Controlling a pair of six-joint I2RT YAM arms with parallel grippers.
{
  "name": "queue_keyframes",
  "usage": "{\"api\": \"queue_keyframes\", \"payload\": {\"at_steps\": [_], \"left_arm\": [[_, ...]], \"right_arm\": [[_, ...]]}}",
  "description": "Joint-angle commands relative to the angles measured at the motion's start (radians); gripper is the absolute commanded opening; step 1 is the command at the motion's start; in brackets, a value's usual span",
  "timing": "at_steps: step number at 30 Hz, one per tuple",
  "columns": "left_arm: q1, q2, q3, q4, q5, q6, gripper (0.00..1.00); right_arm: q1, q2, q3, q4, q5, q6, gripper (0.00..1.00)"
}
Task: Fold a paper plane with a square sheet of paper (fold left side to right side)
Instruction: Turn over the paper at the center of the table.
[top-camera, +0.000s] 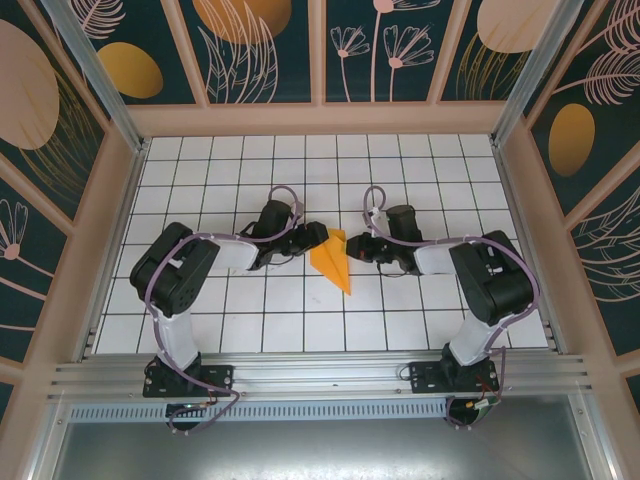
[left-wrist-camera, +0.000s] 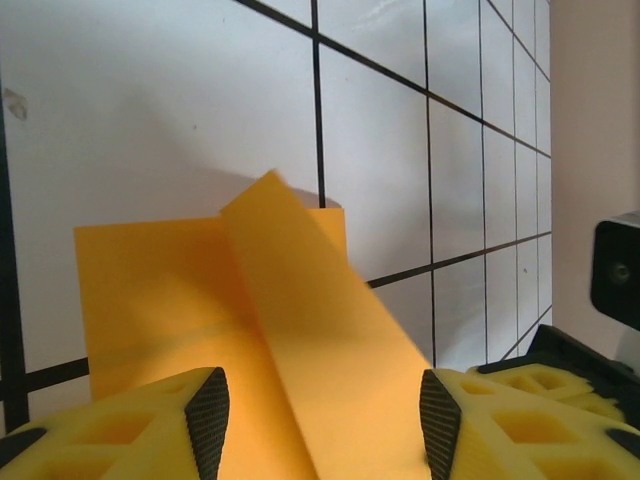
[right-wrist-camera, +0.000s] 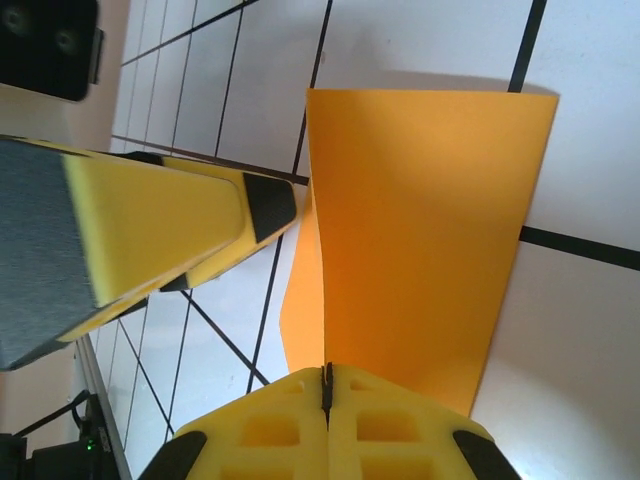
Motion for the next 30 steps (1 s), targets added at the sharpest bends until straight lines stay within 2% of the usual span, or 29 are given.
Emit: {"api": "queue_keyframes", "payload": {"at_steps": [1, 10, 18, 26, 30], "left_arm": [[-0.003, 0.023, 0.017, 0.047, 0.029, -0.022, 0.57], [-0.007, 0.067, 0.025, 0.147, 0.082, -0.069, 0.58], [-0.014, 0.095, 0.048, 0.183, 0.098, -0.083, 0.47], [-0.014, 0.095, 0.056, 0.187, 0.094, -0.073, 0.33], [-0.015, 0.106, 0.066, 0.188, 0.098, -0.07, 0.29]], "right_arm": [[-0.016, -0.035, -0.035, 0.099, -0.057, 0.045, 0.0], [-0.029, -0.036, -0.054, 0.141, -0.087, 0.081, 0.0], [-0.034, -0.031, -0.058, 0.135, -0.094, 0.085, 0.0], [-0.036, -0.09, -0.039, -0.011, 0.021, 0.004, 0.31], [-0.039, -0.173, -0.039, -0.093, 0.108, -0.043, 0.41]]}}
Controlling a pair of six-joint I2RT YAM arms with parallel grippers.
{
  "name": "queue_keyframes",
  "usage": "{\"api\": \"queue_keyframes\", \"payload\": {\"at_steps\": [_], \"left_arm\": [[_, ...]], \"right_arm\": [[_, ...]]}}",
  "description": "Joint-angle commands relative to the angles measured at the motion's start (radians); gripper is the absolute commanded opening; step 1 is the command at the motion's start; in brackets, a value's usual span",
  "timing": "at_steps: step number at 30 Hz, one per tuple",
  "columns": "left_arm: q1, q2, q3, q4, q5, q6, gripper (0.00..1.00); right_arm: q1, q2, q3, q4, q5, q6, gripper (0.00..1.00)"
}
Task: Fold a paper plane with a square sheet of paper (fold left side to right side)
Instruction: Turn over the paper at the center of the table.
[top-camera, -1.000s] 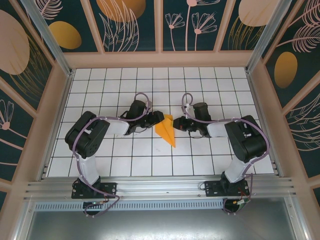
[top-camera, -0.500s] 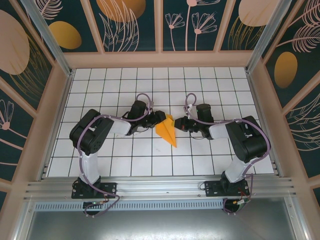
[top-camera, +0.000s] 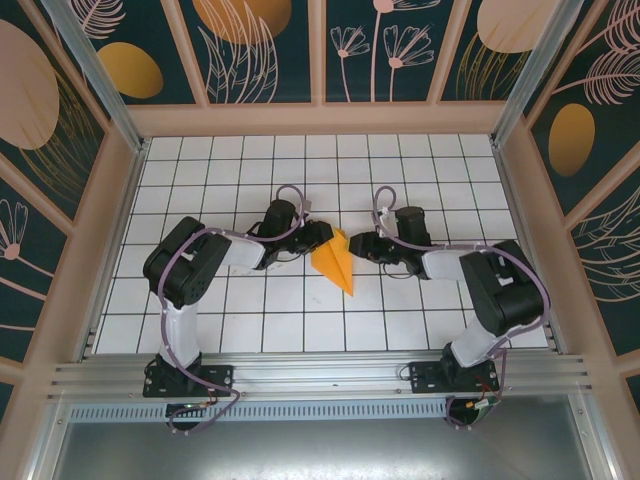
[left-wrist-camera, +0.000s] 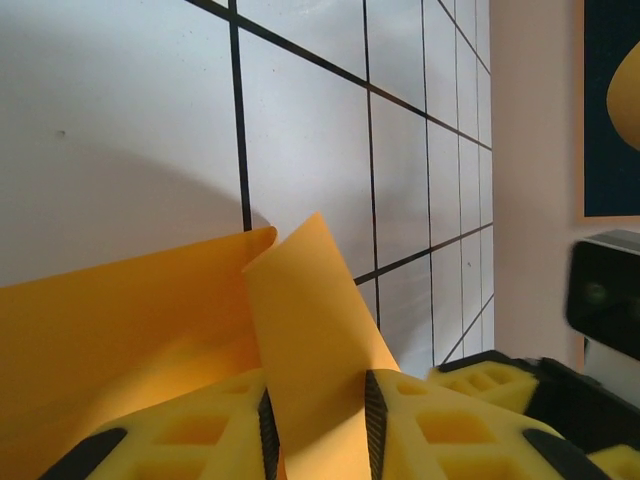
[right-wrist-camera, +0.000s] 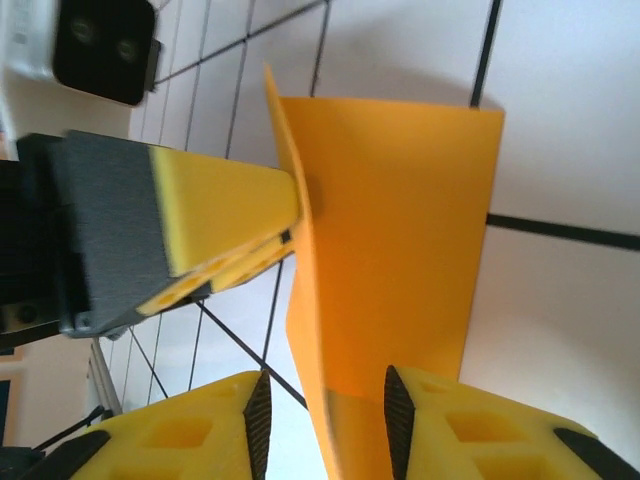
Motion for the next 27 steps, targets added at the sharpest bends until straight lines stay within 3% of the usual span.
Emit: {"api": "queue_keyframes", "payload": {"at_steps": [1, 9, 16, 21, 27], "left_arm": [[-0.005, 0.02, 0.031, 0.041, 0.019, 0.012, 0.28], [-0.006, -0.004, 0.051, 0.035, 0.021, 0.063, 0.11], [-0.003, -0.161, 0.129, -0.126, -0.027, 0.201, 0.02], [0.014, -0.298, 0.246, -0.29, -0.058, 0.288, 0.0], [0.023, -0.376, 0.431, -0.403, -0.054, 0.357, 0.0]], "right_arm": [[-0.01, -0.091, 0.009, -0.091, 0.098, -0.07, 0.43], [-0.055, -0.279, -0.035, -0.176, 0.136, -0.095, 0.65], [-0.183, -0.495, -0.114, -0.108, -0.009, 0.011, 0.97], [-0.29, -0.584, -0.134, 0.04, -0.214, 0.164, 0.99], [-0.28, -0.578, -0.126, 0.292, -0.375, 0.327, 0.99]]}}
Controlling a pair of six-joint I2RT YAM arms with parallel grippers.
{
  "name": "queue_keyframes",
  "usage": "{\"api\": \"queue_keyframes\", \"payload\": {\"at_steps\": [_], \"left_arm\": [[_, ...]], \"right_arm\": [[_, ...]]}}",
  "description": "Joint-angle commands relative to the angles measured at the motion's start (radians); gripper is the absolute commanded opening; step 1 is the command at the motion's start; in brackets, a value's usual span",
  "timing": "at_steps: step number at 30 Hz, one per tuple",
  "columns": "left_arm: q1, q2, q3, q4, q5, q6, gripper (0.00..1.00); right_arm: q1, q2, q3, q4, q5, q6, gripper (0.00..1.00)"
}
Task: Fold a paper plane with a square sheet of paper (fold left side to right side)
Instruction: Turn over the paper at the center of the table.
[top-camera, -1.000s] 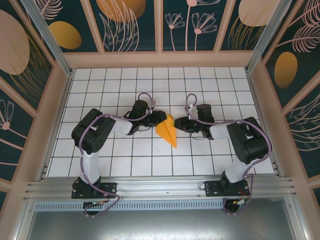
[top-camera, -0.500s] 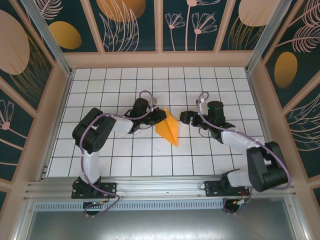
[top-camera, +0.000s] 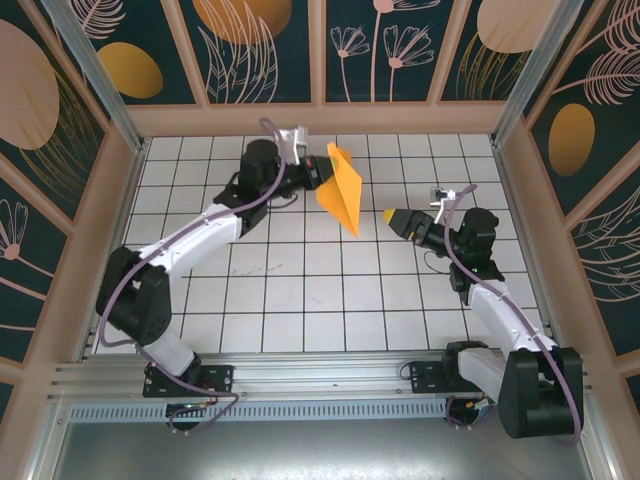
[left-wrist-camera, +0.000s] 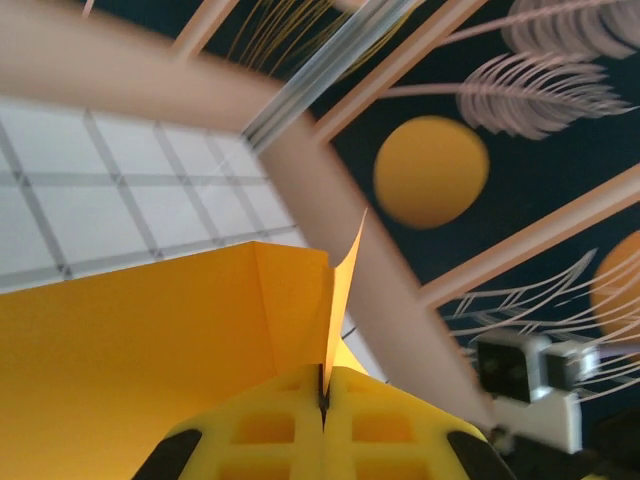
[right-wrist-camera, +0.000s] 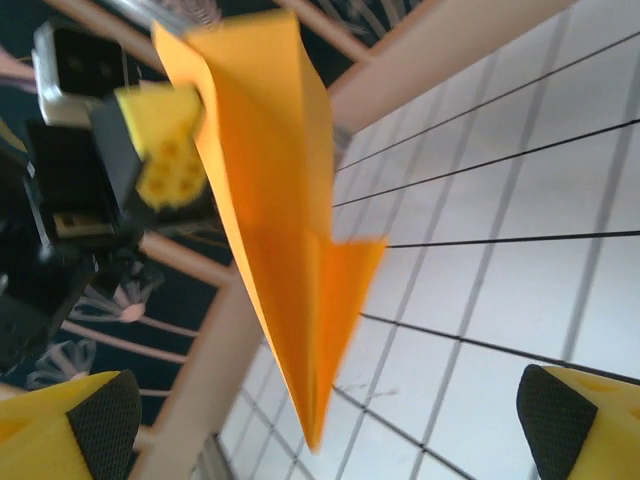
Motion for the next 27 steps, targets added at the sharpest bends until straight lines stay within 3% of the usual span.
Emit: {"api": "queue_keyframes", "payload": {"at_steps": [1, 10, 18, 22, 27], "left_arm": [[0.007, -0.036, 0.083, -0.09, 0.009, 0.066, 0.0], [0.008, -0.054, 0.128, 0.061, 0.182, -0.053, 0.0], [0.006, -0.064, 0.078, 0.193, 0.273, -0.155, 0.0], [0.006, -0.062, 0.066, 0.19, 0.275, -0.16, 0.0], [0.007, -0.055, 0.05, 0.191, 0.278, -0.167, 0.0]], "right_arm": [[0.023, 0.0, 0.011, 0.199, -0.143, 0.107, 0.99], [0.161, 0.096, 0.112, 0.352, -0.187, 0.131, 0.99], [0.207, 0.207, 0.225, 0.423, -0.184, 0.156, 0.97], [0.205, 0.224, 0.256, 0.444, -0.187, 0.165, 0.91], [0.201, 0.229, 0.297, 0.383, -0.187, 0.122, 0.73]]}}
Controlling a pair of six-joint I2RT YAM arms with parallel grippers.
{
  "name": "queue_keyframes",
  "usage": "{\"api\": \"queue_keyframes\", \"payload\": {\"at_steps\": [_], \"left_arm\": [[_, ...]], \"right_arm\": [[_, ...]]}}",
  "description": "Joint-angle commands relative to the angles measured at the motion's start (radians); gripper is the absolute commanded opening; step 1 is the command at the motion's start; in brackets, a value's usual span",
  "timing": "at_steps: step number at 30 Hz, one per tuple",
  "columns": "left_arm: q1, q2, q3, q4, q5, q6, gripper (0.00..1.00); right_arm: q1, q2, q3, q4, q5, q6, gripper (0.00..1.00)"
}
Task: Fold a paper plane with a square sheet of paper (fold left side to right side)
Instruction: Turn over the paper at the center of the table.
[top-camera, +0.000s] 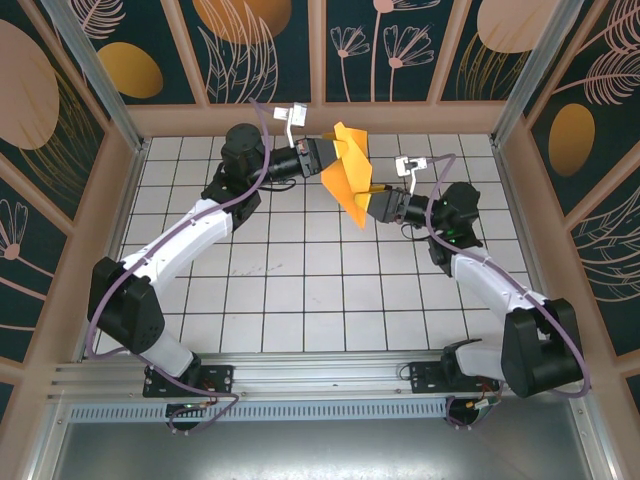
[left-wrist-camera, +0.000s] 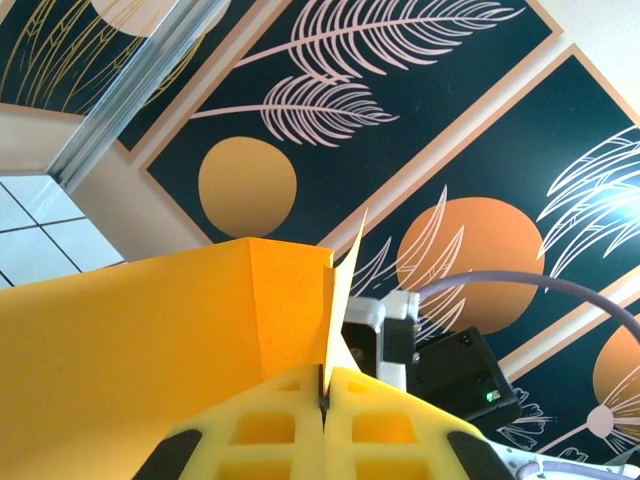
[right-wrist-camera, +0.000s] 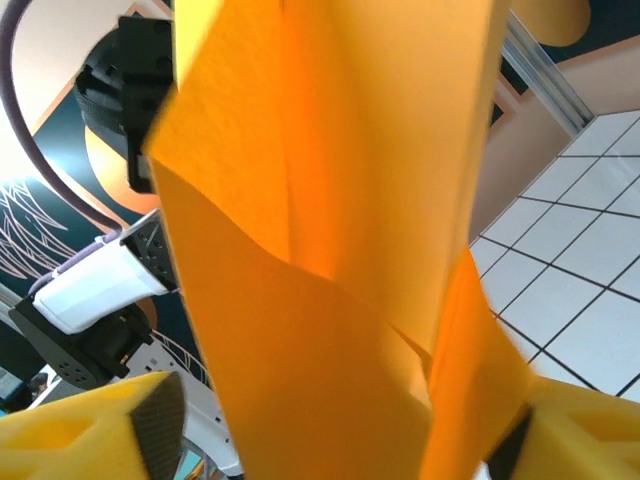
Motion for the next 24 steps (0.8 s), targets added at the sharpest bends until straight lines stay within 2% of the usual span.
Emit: {"api": "queue_keyframes", "payload": {"at_steps": [1, 3, 12, 13, 15, 17, 20, 22, 24], "left_arm": [[0.002, -0.011, -0.017, 0.054, 0.022, -0.017, 0.0], [0.002, -0.011, -0.024, 0.052, 0.019, -0.017, 0.01], [0.002, -0.006, -0.036, 0.045, 0.009, -0.012, 0.04], [0.003, -0.007, -0.037, 0.04, 0.009, -0.01, 0.07], [0.002, -0.013, -0.036, 0.012, -0.006, 0.009, 0.2], [0.004, -0.033, -0.027, -0.075, -0.054, 0.071, 0.31], [0.009, -0.1, -0.022, -0.246, -0.205, 0.2, 0.52], [0.012, -0.161, -0.039, -0.323, -0.318, 0.262, 0.57], [0.014, -0.233, -0.075, -0.361, -0.414, 0.308, 0.62]], "right_arm": [[-0.005, -0.004, 0.051, -0.004, -0.016, -0.04, 0.69], [-0.011, -0.01, 0.052, -0.023, -0.009, -0.056, 0.64], [-0.014, -0.037, 0.064, -0.156, 0.023, -0.146, 0.3], [-0.016, -0.041, 0.066, -0.182, 0.028, -0.162, 0.26], [-0.016, -0.051, 0.071, -0.226, 0.036, -0.194, 0.2], [-0.016, -0.064, 0.081, -0.302, 0.051, -0.244, 0.15], [-0.016, -0.09, 0.108, -0.498, 0.116, -0.37, 0.12], [-0.012, -0.108, 0.135, -0.657, 0.196, -0.465, 0.11], [0.009, -0.125, 0.178, -0.826, 0.335, -0.562, 0.11]]}}
